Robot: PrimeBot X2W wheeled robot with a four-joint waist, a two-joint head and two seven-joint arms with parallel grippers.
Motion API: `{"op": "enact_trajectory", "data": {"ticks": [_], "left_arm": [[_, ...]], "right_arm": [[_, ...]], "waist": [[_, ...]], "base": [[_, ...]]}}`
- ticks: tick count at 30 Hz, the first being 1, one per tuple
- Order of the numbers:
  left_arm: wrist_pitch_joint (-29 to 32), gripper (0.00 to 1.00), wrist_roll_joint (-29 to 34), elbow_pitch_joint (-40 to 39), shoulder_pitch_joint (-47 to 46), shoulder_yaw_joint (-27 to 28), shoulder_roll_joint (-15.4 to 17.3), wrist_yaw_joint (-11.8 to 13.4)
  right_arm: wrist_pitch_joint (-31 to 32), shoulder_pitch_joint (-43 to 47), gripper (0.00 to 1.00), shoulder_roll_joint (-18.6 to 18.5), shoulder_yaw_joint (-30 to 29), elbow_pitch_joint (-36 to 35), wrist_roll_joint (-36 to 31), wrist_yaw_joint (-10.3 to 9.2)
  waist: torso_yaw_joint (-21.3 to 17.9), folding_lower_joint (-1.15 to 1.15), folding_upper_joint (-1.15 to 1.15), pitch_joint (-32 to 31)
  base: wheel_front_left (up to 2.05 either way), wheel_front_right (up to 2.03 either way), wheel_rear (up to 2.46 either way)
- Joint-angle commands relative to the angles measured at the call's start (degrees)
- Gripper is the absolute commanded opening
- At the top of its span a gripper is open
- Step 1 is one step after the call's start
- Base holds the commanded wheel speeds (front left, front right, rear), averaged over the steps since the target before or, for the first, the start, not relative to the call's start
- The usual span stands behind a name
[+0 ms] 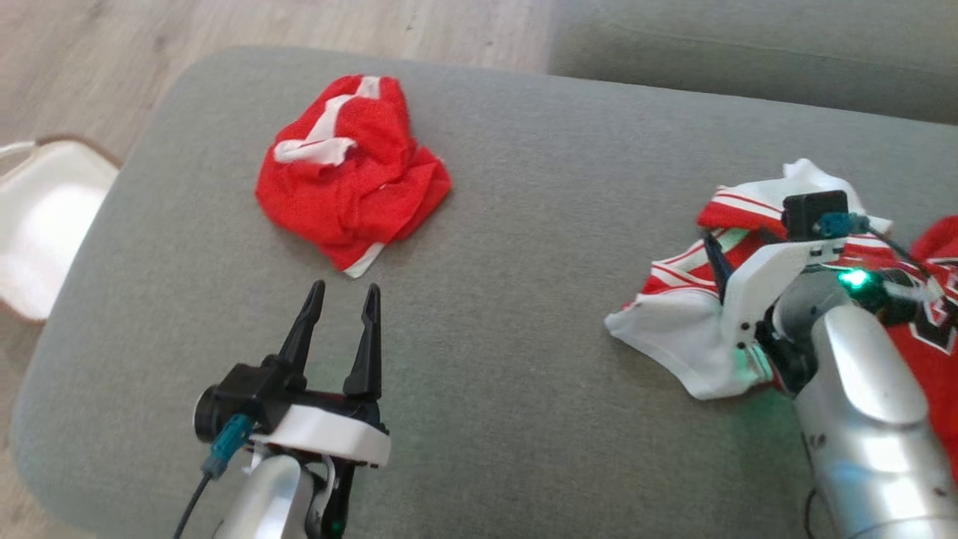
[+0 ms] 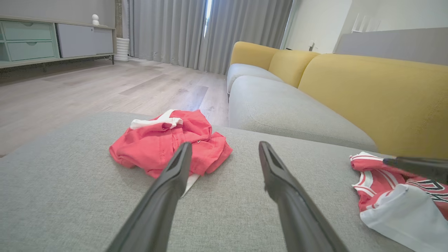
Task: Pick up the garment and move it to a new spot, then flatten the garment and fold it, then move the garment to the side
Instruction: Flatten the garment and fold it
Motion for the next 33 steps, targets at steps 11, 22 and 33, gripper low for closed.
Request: {"op": "enact_trajectory", "data": {"ticks": [11, 22, 33], "left_arm": [[-0.55, 1.00, -4.10, -1.93, -4.23, -3.58, 0.05, 1.72], [-0.55, 1.00, -7.14, -3.76, -6.77, -6.47, 0.04, 3.18], [-0.55, 1.00, -9.98, -5.60, -9.65, -7.89, 0.04, 4.06]], "right_arm": [[12.90, -11.08, 1.00, -2.32, -4.76, 13.47, 0.90, -0.04], [12.94, -19.46, 0.00, -5.28, -7.95, 17.99, -2.19, -0.04], [1.22, -29.75, 0.00, -8.89, 3.22, 15.46, 1.91, -0.04]], "waist": [[5.21, -0.01, 0.00, 2.60], [7.49, -0.01, 0.00, 7.78], [9.79, -0.01, 0.00, 12.87]], "base": [[0.00, 0.00, 0.00], [0.00, 0.00, 0.00], [0.00, 0.00, 0.00]]}}
